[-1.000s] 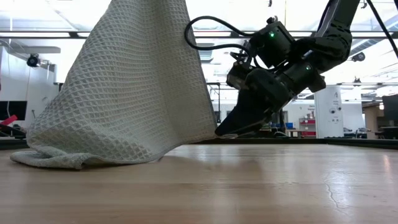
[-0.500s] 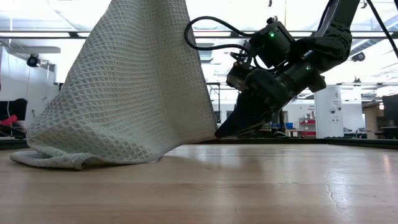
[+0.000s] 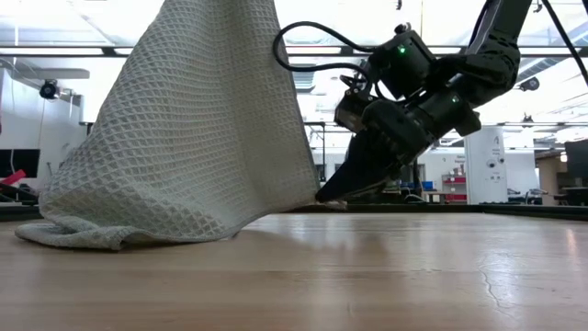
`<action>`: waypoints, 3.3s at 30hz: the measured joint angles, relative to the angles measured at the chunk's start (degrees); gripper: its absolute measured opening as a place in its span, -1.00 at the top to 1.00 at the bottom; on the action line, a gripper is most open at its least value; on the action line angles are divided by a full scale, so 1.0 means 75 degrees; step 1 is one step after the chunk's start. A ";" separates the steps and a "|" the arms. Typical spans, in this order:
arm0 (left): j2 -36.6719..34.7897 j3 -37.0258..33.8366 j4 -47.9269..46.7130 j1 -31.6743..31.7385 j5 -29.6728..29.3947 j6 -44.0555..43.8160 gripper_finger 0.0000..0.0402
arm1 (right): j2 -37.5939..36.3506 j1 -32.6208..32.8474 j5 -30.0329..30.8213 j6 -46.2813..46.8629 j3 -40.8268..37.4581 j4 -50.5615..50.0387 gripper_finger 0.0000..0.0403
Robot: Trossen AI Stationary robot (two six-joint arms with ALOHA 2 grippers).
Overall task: Roll towel
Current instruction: Fold the gray towel on the table
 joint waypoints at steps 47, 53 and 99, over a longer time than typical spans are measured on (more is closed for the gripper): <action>-0.0003 0.0000 0.1413 0.0033 -0.2119 0.1041 0.97 | -0.5854 0.0000 0.2269 -0.0990 0.0284 -0.1976 0.96; -0.0003 0.0000 0.1583 0.0039 -0.2902 0.0985 0.97 | -0.6103 -0.0005 0.2876 -0.1168 0.0732 -0.2949 0.96; -0.1192 -0.0725 0.1944 -0.0149 -0.2702 0.1713 0.97 | -0.6570 0.0475 0.4265 -0.1360 0.2766 -0.7206 0.96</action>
